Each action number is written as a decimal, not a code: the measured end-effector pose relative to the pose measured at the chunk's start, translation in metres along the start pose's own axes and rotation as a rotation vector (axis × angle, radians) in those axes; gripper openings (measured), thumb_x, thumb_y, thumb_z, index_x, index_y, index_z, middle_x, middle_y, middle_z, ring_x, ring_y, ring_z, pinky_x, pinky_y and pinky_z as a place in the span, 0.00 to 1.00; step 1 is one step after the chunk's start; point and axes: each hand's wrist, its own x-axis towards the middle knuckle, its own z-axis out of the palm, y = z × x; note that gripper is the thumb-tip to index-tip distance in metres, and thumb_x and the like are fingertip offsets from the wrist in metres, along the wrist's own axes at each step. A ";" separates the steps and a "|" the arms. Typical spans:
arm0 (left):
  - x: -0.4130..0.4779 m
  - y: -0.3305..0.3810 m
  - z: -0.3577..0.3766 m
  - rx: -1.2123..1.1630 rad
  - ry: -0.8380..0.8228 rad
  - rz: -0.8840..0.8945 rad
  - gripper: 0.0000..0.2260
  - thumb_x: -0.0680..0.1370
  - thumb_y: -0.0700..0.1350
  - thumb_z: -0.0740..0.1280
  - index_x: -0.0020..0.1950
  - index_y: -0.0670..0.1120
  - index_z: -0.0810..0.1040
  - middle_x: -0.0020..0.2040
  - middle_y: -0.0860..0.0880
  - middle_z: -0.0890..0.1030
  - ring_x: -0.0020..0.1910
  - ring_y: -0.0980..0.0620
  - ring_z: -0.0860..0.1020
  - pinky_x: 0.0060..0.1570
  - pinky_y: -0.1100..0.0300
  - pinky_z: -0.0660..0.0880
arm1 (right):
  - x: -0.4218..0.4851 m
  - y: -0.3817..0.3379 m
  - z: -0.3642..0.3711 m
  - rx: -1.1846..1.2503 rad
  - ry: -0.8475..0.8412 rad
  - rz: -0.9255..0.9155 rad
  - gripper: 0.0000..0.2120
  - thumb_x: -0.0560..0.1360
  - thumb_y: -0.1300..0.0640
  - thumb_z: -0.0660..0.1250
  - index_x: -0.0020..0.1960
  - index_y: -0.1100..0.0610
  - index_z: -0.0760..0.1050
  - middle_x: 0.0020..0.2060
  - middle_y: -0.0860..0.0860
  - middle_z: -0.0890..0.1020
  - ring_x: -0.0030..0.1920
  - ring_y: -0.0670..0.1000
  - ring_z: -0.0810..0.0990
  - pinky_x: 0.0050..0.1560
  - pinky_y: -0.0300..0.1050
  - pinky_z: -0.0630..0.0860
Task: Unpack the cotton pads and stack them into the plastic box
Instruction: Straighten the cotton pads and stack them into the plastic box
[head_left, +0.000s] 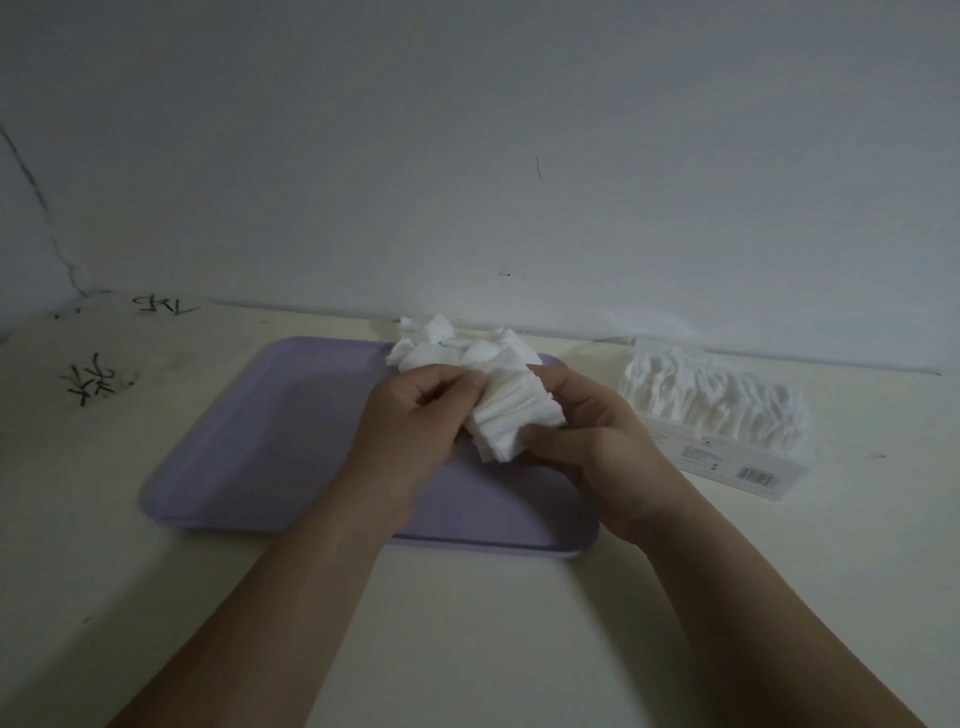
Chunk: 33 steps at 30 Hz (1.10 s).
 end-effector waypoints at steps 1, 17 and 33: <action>-0.001 -0.001 0.000 0.078 0.039 0.048 0.06 0.81 0.45 0.71 0.47 0.47 0.87 0.33 0.57 0.82 0.31 0.59 0.76 0.33 0.65 0.71 | 0.000 0.000 0.001 0.014 0.005 0.018 0.22 0.72 0.73 0.69 0.65 0.63 0.80 0.56 0.55 0.86 0.60 0.59 0.83 0.66 0.57 0.77; -0.006 0.009 0.004 0.051 -0.125 0.145 0.03 0.82 0.42 0.70 0.50 0.43 0.83 0.29 0.49 0.78 0.27 0.55 0.74 0.28 0.64 0.71 | 0.002 0.005 -0.001 -0.110 0.269 0.060 0.09 0.76 0.68 0.74 0.56 0.63 0.85 0.52 0.66 0.87 0.59 0.69 0.84 0.64 0.68 0.80; -0.001 -0.001 0.000 0.196 0.068 0.271 0.04 0.80 0.45 0.74 0.45 0.49 0.83 0.33 0.51 0.84 0.31 0.53 0.81 0.36 0.51 0.81 | -0.001 -0.004 0.010 0.048 0.165 0.088 0.11 0.80 0.66 0.69 0.61 0.68 0.82 0.58 0.70 0.83 0.63 0.67 0.83 0.67 0.57 0.79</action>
